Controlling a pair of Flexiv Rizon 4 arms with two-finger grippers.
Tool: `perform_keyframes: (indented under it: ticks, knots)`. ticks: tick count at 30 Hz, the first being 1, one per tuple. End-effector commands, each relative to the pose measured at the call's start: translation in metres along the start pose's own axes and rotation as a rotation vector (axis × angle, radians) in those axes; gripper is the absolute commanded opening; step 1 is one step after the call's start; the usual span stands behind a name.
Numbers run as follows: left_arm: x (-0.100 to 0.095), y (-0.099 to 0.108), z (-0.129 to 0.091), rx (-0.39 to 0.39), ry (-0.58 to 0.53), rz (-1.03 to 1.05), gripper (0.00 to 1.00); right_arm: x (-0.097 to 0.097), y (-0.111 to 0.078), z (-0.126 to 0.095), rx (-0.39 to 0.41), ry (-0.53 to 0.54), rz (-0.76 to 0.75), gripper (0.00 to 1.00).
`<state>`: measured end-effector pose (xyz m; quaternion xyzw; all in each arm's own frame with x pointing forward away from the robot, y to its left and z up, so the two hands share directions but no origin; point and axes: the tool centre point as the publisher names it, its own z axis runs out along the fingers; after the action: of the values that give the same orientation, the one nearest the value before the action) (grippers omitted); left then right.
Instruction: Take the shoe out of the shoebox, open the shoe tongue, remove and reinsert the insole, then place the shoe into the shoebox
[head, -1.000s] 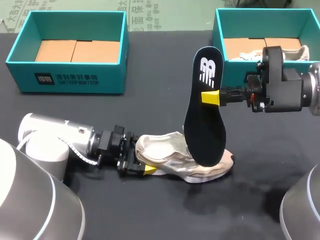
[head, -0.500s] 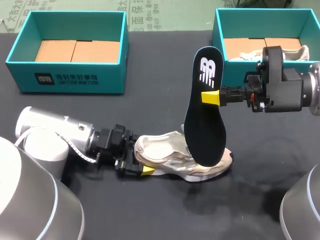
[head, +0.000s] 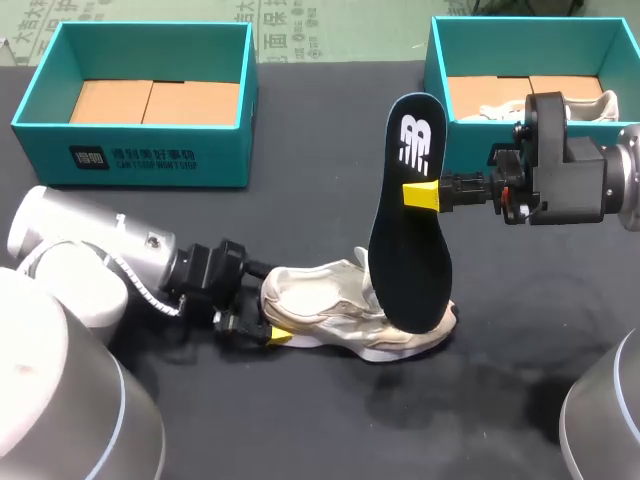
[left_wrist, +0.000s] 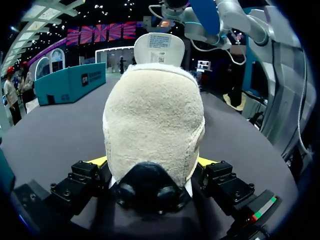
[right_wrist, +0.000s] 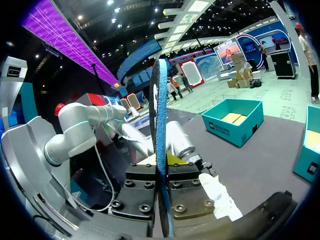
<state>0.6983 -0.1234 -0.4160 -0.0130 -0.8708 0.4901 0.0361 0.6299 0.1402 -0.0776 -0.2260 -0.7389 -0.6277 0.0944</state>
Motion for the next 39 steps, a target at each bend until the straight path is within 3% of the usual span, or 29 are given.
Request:
perform_keyframes:
  ticks: [1, 2, 16, 19, 25, 30, 39]
  knots:
    - [-0.002, 0.001, -0.010, -0.155, 0.007, 0.009, 1.00, 0.001, -0.002, 0.001, -0.002, -0.004, 0.000, 0.00]
    - [-0.004, 0.004, -0.012, -0.190, -0.006, 0.017, 1.00, 0.001, -0.002, 0.001, -0.002, -0.004, 0.000, 0.00]
    - [-0.004, 0.004, -0.012, -0.190, -0.006, 0.017, 1.00, 0.001, -0.002, 0.001, -0.002, -0.004, 0.000, 0.00]
    - [-0.008, -0.002, -0.026, -0.212, 0.000, 0.056, 1.00, 0.001, -0.002, 0.001, -0.002, -0.004, 0.000, 0.00]
    - [-0.006, -0.014, -0.050, -0.355, 0.058, 0.113, 1.00, 0.001, -0.002, 0.001, -0.002, -0.004, 0.000, 0.00]
    - [0.001, -0.025, -0.057, -0.577, 0.128, 0.164, 1.00, 0.001, -0.002, 0.001, -0.002, -0.004, 0.000, 0.00]
    - [0.001, -0.025, -0.057, -0.577, 0.128, 0.164, 1.00, 0.001, -0.002, 0.001, -0.002, -0.004, 0.000, 0.00]
